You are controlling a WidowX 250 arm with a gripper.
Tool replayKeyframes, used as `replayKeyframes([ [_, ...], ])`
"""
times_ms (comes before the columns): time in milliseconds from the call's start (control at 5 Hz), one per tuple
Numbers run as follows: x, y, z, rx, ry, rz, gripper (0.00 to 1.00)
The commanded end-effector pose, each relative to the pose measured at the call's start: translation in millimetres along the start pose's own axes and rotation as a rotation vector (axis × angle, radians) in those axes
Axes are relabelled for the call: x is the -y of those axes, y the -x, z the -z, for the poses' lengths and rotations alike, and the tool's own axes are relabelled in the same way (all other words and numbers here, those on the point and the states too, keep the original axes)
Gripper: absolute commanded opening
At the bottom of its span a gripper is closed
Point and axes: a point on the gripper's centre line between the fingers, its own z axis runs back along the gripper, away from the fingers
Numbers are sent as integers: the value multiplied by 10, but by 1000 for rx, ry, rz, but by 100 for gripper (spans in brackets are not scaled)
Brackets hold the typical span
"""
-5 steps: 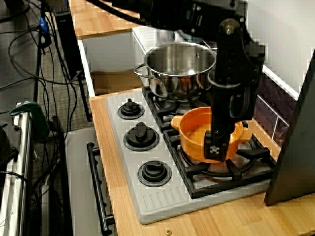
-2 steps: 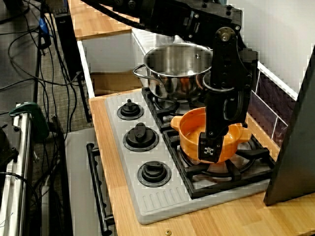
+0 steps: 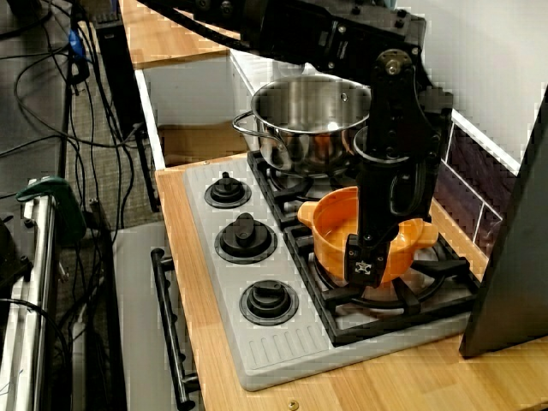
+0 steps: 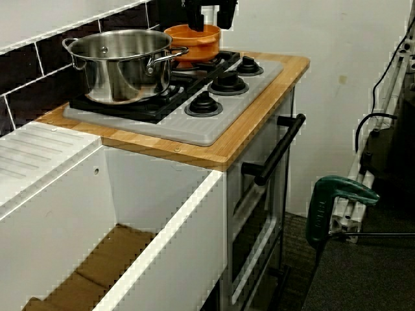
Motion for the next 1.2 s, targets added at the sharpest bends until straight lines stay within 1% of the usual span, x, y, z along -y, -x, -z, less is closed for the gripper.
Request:
replayKeyframes([
  [0, 25, -79, -98, 29, -4, 0, 100],
  [200, 28, -105, -59, 12, -11, -6, 100],
  [400, 13, -116, -46, 4, -9, -13, 100],
  [600, 9, -120, -26, 0, -21, -32, 0],
  [1000, 17, -114, -33, 4, -31, -34, 0],
])
